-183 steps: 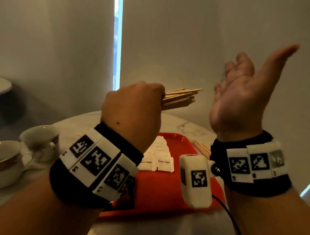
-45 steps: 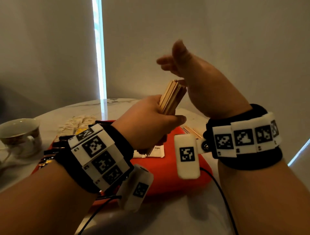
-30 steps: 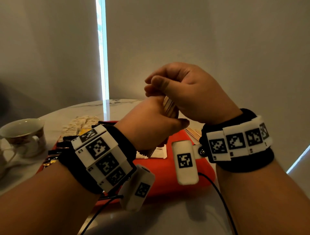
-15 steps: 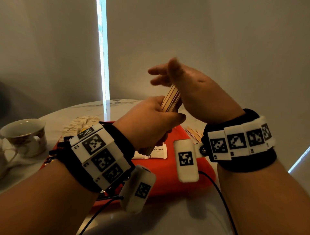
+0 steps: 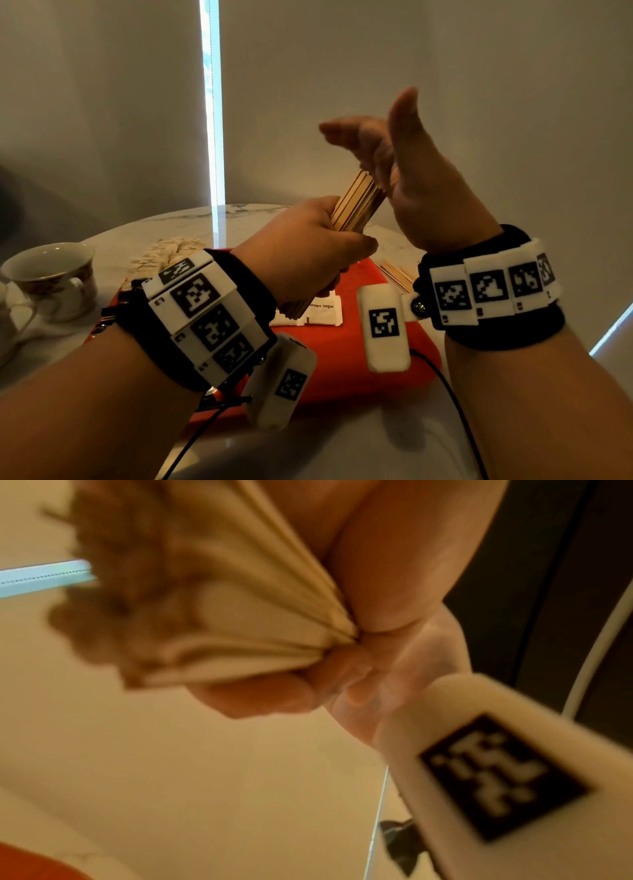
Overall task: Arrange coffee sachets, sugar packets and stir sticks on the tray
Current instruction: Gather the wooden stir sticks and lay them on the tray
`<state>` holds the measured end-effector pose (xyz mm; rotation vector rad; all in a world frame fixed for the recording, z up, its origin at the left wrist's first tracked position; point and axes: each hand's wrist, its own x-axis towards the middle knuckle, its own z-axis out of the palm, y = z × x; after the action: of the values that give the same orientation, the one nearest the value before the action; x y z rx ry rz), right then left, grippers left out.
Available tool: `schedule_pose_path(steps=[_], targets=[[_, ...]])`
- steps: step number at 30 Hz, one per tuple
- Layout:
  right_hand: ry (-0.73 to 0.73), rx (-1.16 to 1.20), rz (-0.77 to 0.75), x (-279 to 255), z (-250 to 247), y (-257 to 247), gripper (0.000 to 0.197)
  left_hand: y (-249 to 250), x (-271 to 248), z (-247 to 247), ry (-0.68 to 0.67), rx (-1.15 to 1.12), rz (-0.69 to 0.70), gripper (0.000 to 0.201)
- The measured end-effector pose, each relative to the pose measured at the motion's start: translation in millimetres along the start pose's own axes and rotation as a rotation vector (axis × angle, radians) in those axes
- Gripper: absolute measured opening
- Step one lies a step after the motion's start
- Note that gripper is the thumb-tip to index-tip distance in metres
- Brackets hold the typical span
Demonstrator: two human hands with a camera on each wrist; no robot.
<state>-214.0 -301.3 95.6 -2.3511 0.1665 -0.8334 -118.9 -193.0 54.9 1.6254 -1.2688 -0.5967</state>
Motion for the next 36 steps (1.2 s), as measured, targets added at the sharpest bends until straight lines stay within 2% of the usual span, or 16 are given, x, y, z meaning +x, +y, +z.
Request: schedule_pose_path(steps=[1, 4, 7, 9, 11, 13, 18, 22, 24, 26, 28, 32, 34, 36], targets=[[-0.004, 0.017, 0.004, 0.5, 0.1, 2.3, 0.104, 0.1, -0.3, -0.4, -0.003, 0.005, 0.003, 0.021], [-0.146, 0.098, 0.04, -1.9, 5.8, 3.4, 0.106, -0.4, -1.0, -1.6, -0.012, 0.035, 0.017, 0.014], [-0.177, -0.001, 0.022, 0.0, 5.3, 4.4, 0.11, -1.7, 0.1, -3.8, 0.004, 0.059, 0.023, 0.015], [-0.126, -0.076, 0.008, 0.6, 4.5, 2.7, 0.093, -1.3, 0.7, -5.5, 0.011, 0.065, 0.029, 0.013], [0.003, -0.169, -0.04, 0.7, 8.8, 1.3, 0.065, -0.8, 0.5, -6.7, 0.009, 0.068, 0.03, 0.01], [0.087, -0.207, -0.091, 0.2, 13.7, 0.8, 0.047, -0.5, 2.0, -7.7, 0.012, 0.098, 0.041, 0.013], [0.055, -0.151, -0.053, 0.0, 13.1, -1.0, 0.027, 0.3, 4.1, -11.9, 0.046, 0.14, 0.057, 0.015], [0.155, -0.144, -0.064, 1.3, 15.9, 2.2, 0.026, -2.7, 4.8, -17.0, 0.035, 0.027, 0.03, 0.058], [0.209, -0.124, -0.051, 2.4, 14.7, 4.5, 0.027, -0.9, 2.2, -22.1, -0.012, -0.058, 0.036, 0.068], [0.245, -0.061, -0.035, 2.0, 10.2, 7.1, 0.028, 3.9, 0.6, -27.1, -0.047, -0.213, 0.053, 0.07], [0.299, 0.043, -0.009, 1.3, 3.7, 11.0, 0.028, 8.1, 0.4, -33.7, 0.029, -0.366, 0.082, 0.067], [0.505, 0.33, 0.114, 0.3, -9.7, 14.6, 0.031, 6.8, 1.2, -48.7, 0.357, -0.633, 0.221, 0.082], [0.584, 0.474, 0.149, 0.9, -11.8, 14.2, 0.037, 5.5, -0.5, -50.9, 0.456, -0.683, 0.293, 0.078], [0.603, 0.543, 0.153, 2.8, -3.7, 12.3, 0.04, 7.7, -0.6, -44.7, 0.499, -0.69, 0.325, 0.076]])
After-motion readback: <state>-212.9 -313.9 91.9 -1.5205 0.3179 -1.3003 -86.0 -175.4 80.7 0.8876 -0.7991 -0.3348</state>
